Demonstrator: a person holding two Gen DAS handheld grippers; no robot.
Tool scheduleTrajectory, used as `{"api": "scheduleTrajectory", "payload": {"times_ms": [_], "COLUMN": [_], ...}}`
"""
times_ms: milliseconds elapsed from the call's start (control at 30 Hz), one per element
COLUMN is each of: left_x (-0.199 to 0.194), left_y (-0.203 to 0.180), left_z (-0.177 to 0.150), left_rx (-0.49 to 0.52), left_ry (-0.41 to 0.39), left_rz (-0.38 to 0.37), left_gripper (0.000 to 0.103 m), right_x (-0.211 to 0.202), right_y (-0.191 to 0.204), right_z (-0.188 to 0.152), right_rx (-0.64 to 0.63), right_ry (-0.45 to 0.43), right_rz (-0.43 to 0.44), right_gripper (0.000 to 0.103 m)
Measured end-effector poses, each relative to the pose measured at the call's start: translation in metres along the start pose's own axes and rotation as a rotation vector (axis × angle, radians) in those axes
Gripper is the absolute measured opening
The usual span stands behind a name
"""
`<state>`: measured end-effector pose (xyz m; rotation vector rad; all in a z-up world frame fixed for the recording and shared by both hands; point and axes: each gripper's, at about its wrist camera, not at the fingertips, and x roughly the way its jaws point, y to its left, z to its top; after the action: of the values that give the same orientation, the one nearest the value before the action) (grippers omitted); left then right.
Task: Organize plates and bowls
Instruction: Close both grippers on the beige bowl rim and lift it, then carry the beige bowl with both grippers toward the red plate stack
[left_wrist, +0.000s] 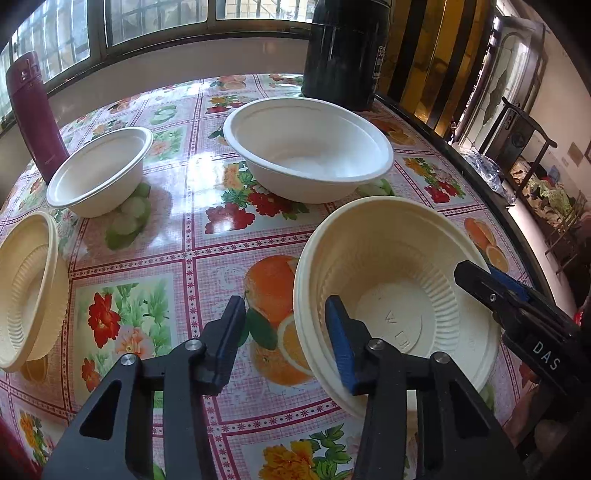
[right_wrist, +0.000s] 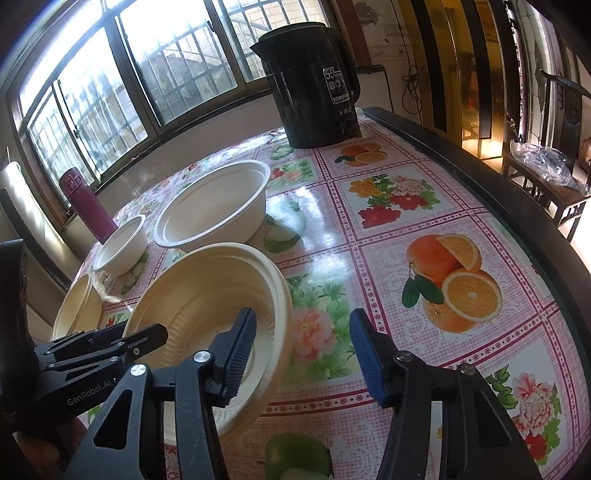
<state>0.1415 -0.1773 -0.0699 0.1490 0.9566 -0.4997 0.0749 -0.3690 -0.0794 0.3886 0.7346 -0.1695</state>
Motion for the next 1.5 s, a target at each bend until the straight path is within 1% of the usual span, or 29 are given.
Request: {"api": "scheduleTrajectory", "payload": {"times_ms": [67,133,167,267,333,400,433,500,600,767,1000,1133,1233,1367,1500], "left_x": [0.000,0.000,0.000,-0.002,-0.001,-0.003,-0.003,-0.005,-0.007,-0.014,-0.042,-0.062,-0.078,-0.110,-0.150], "left_y": [0.000,-0.002,-0.003,-0.006,-0.006,-0.008,-0.008,-0.009,-0.007,0.000,0.016,0.032,0.049,0.081,0.120], "left_z": [-0.001,-0.002,-0.002,-0.003,-0.003,-0.004,-0.005,-0.007,-0.010,-0.016,-0.027,-0.044,-0.057,-0.075,-0.094], "left_rx": [0.001,-0.003,0.000,0.010,0.008,0.012,0.015,0.017,0.013,-0.004,-0.027,-0.056,-0.089,-0.146,-0.209], "left_ry": [0.003,0.007,0.009,0.005,0.011,0.010,0.010,0.011,0.009,0.013,-0.032,-0.047,-0.059,-0.097,-0.152], "left_rz": [-0.007,-0.036,-0.045,-0.040,-0.059,-0.060,-0.060,-0.060,-0.056,-0.045,0.019,0.054,0.093,0.156,0.229], "left_gripper": [0.041,0.030,0.028,0.026,0.021,0.019,0.017,0.017,0.017,0.017,0.017,0.017,0.017,0.017,0.017], "right_x": [0.002,0.004,0.004,0.003,0.003,0.002,0.002,0.001,0.001,-0.002,-0.012,-0.014,-0.018,-0.026,-0.032], "right_y": [0.000,0.000,-0.001,0.001,0.004,0.007,0.009,0.012,0.016,0.020,0.049,0.070,0.090,0.130,0.183], "right_z": [-0.001,-0.002,-0.002,-0.003,-0.004,-0.005,-0.005,-0.005,-0.007,-0.009,-0.018,-0.027,-0.037,-0.051,-0.064], "right_rx": [-0.004,0.001,0.005,-0.007,-0.019,-0.039,-0.047,-0.062,-0.083,-0.076,-0.130,-0.144,-0.145,-0.177,-0.220], "right_ry": [0.005,0.013,0.011,0.005,0.001,-0.005,-0.007,-0.011,-0.013,-0.007,-0.044,-0.038,-0.037,-0.049,-0.047], "right_rz": [-0.008,0.005,0.017,0.024,0.033,0.028,0.026,0.024,0.016,0.047,0.074,0.116,0.165,0.242,0.331], "right_gripper": [0.036,0.033,0.031,0.026,0.021,0.017,0.017,0.014,0.014,0.014,0.014,0.014,0.014,0.014,0.014]}}
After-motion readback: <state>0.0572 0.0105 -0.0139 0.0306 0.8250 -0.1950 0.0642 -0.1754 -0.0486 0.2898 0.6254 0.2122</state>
